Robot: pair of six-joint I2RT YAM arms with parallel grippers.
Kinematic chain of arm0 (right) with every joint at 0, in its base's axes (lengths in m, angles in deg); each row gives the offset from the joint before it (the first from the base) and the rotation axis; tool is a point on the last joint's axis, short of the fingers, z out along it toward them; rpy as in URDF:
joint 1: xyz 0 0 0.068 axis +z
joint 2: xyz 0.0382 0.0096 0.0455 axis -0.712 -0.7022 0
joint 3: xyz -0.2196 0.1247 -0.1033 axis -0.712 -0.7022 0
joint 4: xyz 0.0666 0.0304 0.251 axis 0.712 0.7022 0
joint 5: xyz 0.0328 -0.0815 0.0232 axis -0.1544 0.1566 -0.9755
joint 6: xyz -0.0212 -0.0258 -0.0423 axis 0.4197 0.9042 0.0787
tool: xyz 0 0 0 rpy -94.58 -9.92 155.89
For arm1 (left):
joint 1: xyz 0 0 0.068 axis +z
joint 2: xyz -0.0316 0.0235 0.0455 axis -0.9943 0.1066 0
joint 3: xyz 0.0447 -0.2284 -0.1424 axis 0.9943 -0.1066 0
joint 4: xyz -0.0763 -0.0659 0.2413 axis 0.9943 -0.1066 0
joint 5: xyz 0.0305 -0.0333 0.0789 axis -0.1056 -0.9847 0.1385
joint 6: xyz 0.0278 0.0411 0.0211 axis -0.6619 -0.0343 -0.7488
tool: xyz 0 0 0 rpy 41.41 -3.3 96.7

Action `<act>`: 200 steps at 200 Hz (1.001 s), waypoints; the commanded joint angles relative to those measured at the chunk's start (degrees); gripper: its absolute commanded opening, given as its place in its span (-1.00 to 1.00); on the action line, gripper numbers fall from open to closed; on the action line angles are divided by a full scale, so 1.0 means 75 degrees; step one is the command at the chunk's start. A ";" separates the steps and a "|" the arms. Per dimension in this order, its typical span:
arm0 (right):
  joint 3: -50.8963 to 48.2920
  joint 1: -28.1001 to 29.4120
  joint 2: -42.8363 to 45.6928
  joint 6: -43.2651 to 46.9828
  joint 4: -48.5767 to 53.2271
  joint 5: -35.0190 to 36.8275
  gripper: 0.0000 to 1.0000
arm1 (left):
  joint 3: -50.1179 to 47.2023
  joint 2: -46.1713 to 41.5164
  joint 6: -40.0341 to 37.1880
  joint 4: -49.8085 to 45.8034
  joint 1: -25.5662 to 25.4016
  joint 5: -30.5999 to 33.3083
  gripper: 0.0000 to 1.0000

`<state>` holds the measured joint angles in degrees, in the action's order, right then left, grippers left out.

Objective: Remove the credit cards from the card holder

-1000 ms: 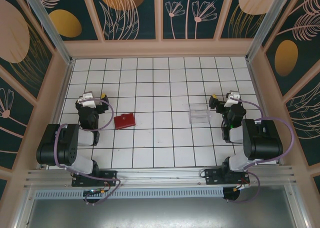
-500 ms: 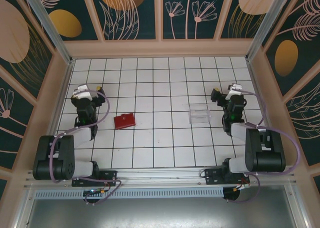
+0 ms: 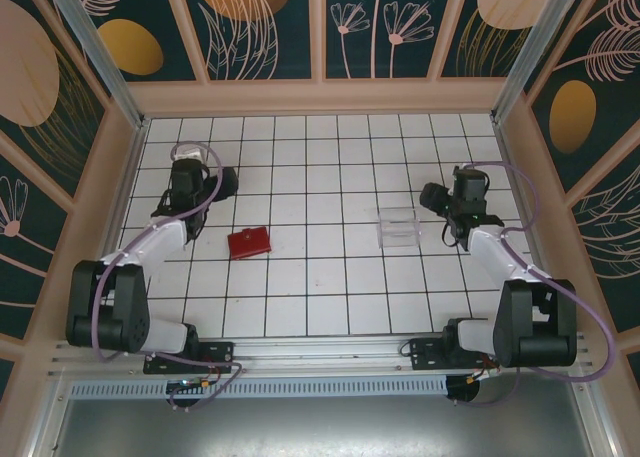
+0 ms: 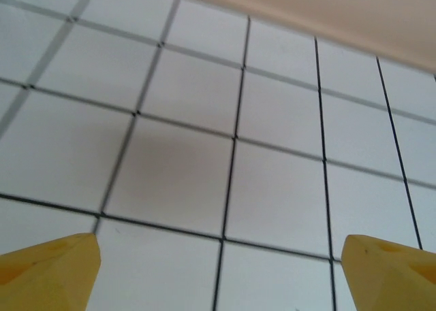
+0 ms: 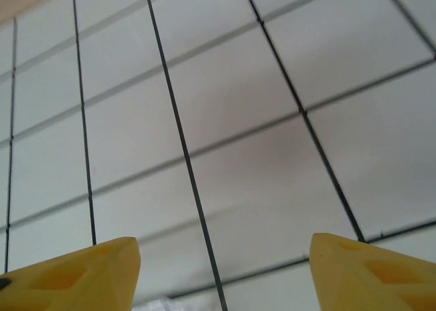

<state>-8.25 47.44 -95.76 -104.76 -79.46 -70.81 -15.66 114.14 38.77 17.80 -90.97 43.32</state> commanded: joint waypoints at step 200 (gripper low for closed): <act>0.0957 0.1076 -0.1555 0.1062 0.1240 -0.0347 -0.57 | -0.0283 -0.0258 0.0477 -0.2338 -0.0173 -0.1088 0.81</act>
<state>-3.05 53.52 -106.86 -97.72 -72.22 -76.87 -17.08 113.49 41.37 1.54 -92.07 34.90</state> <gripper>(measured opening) 0.237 0.902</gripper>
